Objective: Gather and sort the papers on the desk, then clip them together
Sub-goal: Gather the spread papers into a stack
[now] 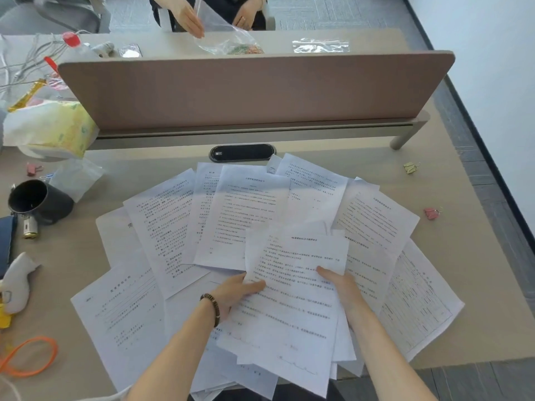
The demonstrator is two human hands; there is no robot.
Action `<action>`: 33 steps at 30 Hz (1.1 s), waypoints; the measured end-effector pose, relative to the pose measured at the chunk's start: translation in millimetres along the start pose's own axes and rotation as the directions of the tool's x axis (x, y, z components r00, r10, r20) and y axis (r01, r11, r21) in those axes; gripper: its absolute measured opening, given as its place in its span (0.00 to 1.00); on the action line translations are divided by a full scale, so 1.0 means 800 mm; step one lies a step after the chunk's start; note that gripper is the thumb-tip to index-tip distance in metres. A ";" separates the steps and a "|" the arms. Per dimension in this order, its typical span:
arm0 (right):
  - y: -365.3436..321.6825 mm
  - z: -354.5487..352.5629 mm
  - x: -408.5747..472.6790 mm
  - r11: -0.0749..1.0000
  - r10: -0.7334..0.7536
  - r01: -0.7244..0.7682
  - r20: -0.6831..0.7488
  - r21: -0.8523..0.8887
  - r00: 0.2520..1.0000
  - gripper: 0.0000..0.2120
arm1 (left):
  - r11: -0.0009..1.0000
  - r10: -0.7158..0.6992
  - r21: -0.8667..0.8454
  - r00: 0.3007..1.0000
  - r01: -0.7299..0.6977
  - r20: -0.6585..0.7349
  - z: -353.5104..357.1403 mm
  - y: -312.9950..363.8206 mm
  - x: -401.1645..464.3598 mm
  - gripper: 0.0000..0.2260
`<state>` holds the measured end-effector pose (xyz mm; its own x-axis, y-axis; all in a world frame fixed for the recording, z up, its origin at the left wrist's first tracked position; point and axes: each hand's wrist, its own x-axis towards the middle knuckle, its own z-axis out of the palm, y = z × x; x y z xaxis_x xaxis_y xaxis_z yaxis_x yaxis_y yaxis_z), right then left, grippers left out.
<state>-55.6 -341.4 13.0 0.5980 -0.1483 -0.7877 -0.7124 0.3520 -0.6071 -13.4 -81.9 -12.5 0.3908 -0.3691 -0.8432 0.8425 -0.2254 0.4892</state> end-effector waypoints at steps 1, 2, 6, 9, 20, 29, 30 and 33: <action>-0.003 -0.004 -0.003 1.000 0.008 -0.008 0.021 0.019 1.000 0.12 | 0.999 -0.016 -0.039 0.999 0.018 0.045 0.002 0.001 -0.005 0.16; -0.004 -0.008 -0.006 0.999 0.013 -0.014 0.040 0.034 0.999 0.14 | 0.997 -0.034 -0.062 0.996 0.040 0.084 0.004 0.000 -0.008 0.17; -0.007 -0.020 -0.016 0.994 0.046 -0.056 0.100 0.094 0.994 0.25 | 0.984 -0.064 -0.148 0.971 0.100 0.229 0.013 0.000 -0.018 0.17; -0.011 -0.025 -0.030 0.983 0.040 -0.069 0.170 0.172 0.985 0.21 | 0.989 -0.047 -0.124 0.973 0.077 0.225 0.015 0.000 -0.023 0.19; -0.011 -0.043 -0.058 0.989 -0.117 0.079 0.328 0.128 0.937 0.34 | 0.998 0.060 -0.034 0.928 -0.051 0.367 0.013 0.006 -0.049 0.21; -0.031 -0.038 -0.076 0.982 -0.128 0.057 0.410 0.180 0.903 0.34 | 0.978 0.207 -0.051 0.914 -0.202 0.349 0.009 0.036 -0.086 0.30; -0.035 -0.034 -0.078 0.983 -0.129 0.059 0.427 0.175 0.895 0.34 | 0.973 0.229 -0.038 0.918 -0.229 0.324 0.009 0.039 -0.089 0.30; -0.048 -0.021 -0.082 0.983 -0.147 0.083 0.437 0.162 0.887 0.33 | 0.958 0.282 -0.022 0.925 -0.286 0.256 0.008 0.051 -0.100 0.34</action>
<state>-73.7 -360.9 86.0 0.7959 0.2207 -0.5638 -0.5913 0.4837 -0.6453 -12.9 -67.4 76.2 0.5044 -0.6354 -0.5847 0.7036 -0.0901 0.7048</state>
